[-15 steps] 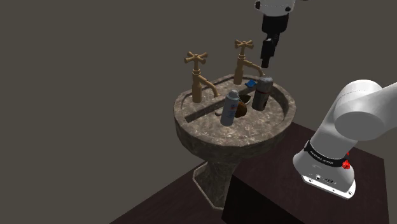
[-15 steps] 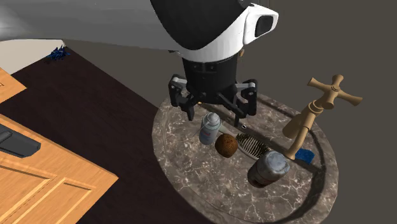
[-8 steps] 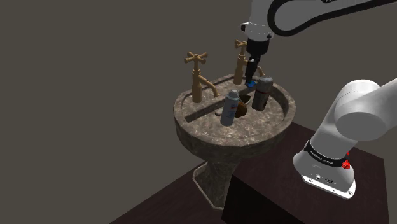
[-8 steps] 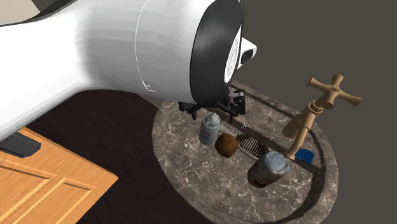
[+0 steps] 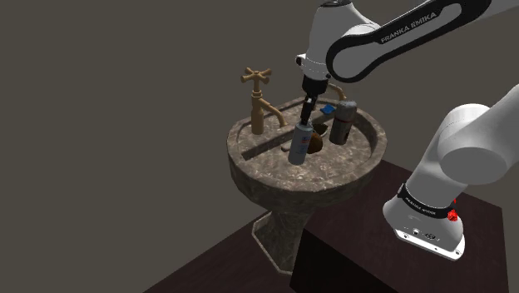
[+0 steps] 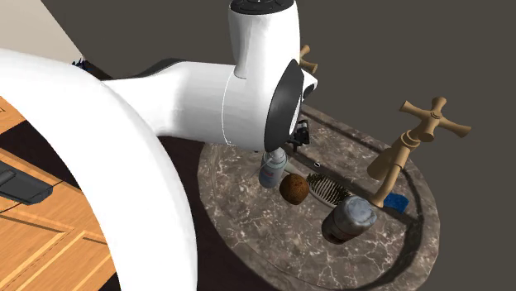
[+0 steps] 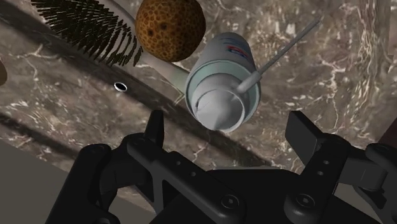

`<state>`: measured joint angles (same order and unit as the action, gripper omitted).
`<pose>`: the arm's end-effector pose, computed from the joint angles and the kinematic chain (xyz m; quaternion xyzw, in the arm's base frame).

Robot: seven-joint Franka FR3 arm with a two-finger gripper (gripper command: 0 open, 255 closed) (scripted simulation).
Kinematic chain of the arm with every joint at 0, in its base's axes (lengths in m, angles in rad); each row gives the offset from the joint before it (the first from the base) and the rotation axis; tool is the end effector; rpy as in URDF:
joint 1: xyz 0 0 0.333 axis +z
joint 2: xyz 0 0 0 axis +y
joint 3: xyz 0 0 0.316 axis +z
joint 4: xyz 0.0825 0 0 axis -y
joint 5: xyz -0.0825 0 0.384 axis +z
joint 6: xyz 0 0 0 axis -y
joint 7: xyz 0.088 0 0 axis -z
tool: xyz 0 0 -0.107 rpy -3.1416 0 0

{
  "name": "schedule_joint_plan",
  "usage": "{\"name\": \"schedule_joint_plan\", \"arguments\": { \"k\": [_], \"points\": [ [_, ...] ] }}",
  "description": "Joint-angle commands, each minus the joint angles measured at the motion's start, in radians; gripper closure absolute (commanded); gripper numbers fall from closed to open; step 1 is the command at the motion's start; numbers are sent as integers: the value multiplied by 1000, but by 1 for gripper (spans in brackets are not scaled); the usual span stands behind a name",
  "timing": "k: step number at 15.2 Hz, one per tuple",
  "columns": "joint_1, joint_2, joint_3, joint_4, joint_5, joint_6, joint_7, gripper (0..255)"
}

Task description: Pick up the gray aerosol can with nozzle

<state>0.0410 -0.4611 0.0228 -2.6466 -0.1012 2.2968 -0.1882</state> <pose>0.3933 0.0227 0.4021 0.9853 0.1556 0.0524 0.0481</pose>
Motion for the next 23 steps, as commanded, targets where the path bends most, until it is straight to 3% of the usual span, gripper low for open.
{"name": "schedule_joint_plan", "arguments": {
  "k": [1, 8, 9, 18, 23],
  "points": [
    [1, 26, 1, -13, -2, 45, 2, 0],
    [-5, 79, 4, -53, -13, 137, 14, 0],
    [-5, 79, 4, -51, -12, 136, 15, 255],
    [-5, 79, 4, -53, -13, 137, 14, 255],
    [0, 31, 1, -18, -3, 54, 3, 255]
  ]
}}
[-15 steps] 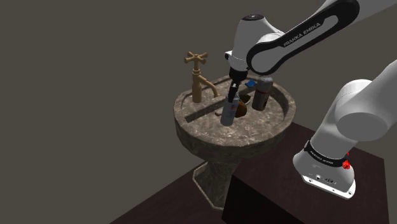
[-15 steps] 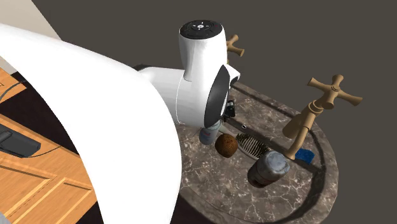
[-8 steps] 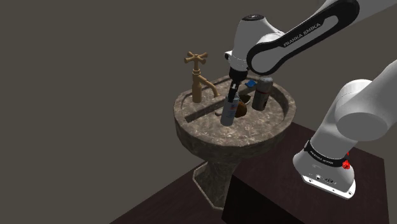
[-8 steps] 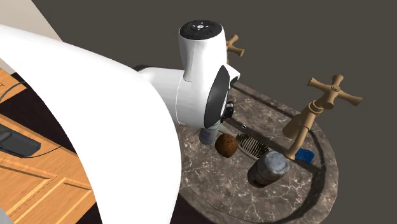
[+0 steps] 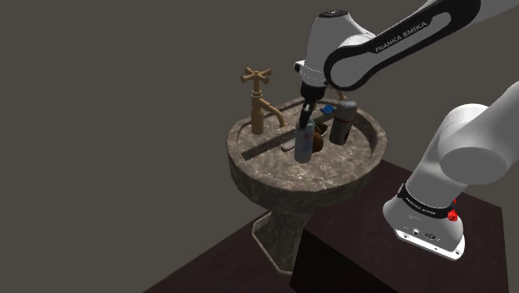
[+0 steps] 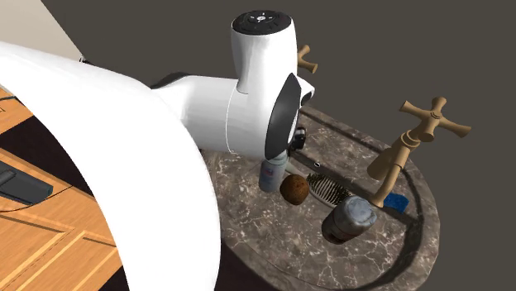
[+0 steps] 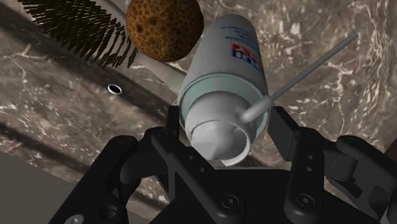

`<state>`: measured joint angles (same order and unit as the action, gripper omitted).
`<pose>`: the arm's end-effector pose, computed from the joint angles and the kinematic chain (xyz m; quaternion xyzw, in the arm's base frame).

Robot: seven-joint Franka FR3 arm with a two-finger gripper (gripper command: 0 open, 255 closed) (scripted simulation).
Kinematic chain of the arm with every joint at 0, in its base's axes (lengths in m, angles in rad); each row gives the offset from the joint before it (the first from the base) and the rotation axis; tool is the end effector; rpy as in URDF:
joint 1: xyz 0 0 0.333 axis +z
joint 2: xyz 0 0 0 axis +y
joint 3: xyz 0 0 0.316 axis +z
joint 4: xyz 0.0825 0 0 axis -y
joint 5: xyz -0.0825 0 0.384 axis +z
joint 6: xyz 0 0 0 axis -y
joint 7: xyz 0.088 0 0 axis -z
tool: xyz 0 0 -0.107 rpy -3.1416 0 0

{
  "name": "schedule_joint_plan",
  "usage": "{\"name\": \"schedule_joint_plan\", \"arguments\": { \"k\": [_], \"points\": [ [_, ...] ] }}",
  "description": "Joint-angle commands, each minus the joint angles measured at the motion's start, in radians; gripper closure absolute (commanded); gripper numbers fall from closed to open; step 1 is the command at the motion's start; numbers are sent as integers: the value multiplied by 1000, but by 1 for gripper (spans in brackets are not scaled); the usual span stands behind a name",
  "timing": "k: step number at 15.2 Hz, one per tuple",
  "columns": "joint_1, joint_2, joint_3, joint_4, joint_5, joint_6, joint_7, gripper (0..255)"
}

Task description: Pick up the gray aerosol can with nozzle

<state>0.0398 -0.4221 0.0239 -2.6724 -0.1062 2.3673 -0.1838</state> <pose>0.3956 0.0236 0.3820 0.9848 0.1577 0.0554 0.0476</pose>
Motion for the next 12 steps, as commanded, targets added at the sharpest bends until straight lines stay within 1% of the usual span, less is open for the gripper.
{"name": "schedule_joint_plan", "arguments": {
  "k": [1, 10, 12],
  "points": [
    [2, -17, 0, 16, 4, -32, -3, 255],
    [7, -79, -2, 95, 15, -173, -18, 255],
    [7, -80, -2, 96, 15, -175, -18, 255]
  ]
}}
